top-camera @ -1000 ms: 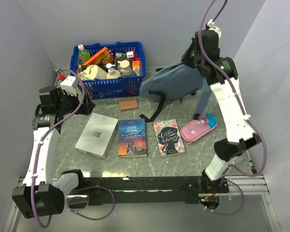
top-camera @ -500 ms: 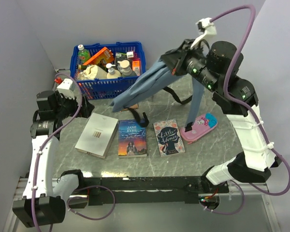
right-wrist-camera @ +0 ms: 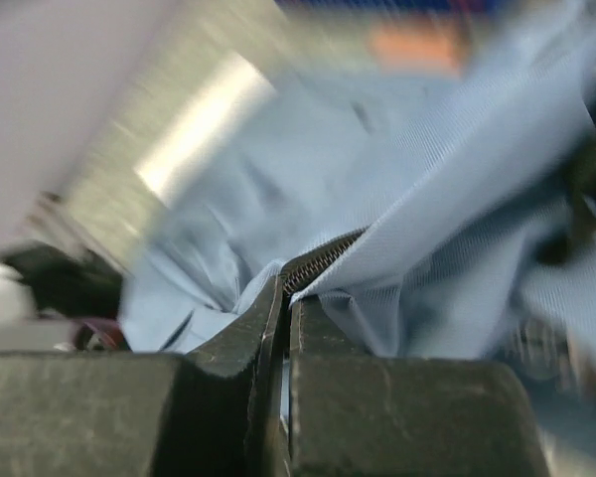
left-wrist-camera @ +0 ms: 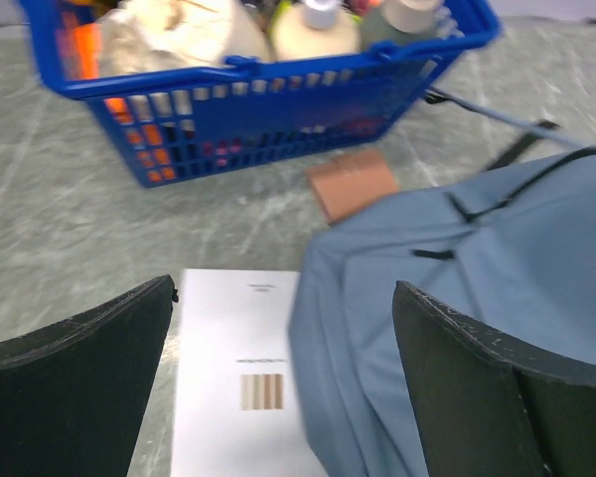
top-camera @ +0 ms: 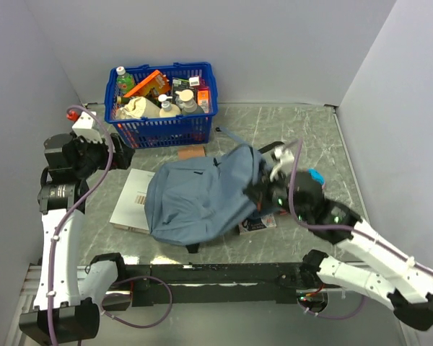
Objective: Pack the student bag
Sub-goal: Place the student bag at the center of the board, then unzip the student bag at the center of the board.
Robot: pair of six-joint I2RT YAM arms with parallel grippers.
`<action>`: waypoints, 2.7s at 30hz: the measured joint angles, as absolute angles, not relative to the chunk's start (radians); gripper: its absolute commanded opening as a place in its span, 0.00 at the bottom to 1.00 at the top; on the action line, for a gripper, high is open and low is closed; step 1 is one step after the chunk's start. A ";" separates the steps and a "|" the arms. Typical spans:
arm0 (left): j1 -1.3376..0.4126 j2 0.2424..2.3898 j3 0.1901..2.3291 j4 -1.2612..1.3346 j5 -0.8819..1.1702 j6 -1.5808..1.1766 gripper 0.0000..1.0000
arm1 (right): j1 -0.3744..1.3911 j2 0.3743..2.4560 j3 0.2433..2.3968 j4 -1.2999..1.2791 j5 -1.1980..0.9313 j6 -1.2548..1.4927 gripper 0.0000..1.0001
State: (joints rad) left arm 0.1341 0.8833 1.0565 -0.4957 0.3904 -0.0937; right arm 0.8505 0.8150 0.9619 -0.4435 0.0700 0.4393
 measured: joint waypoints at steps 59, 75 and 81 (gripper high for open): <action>-0.204 1.243 0.707 -0.078 0.257 -0.036 0.82 | 0.984 1.869 1.361 -0.512 0.558 0.572 0.55; -0.216 1.264 0.680 -0.068 0.290 -0.002 0.06 | 0.988 1.825 1.250 -0.406 0.580 0.648 0.00; -0.220 1.184 0.658 -0.084 0.287 0.011 0.02 | 0.988 1.683 1.135 -0.376 0.590 0.701 0.00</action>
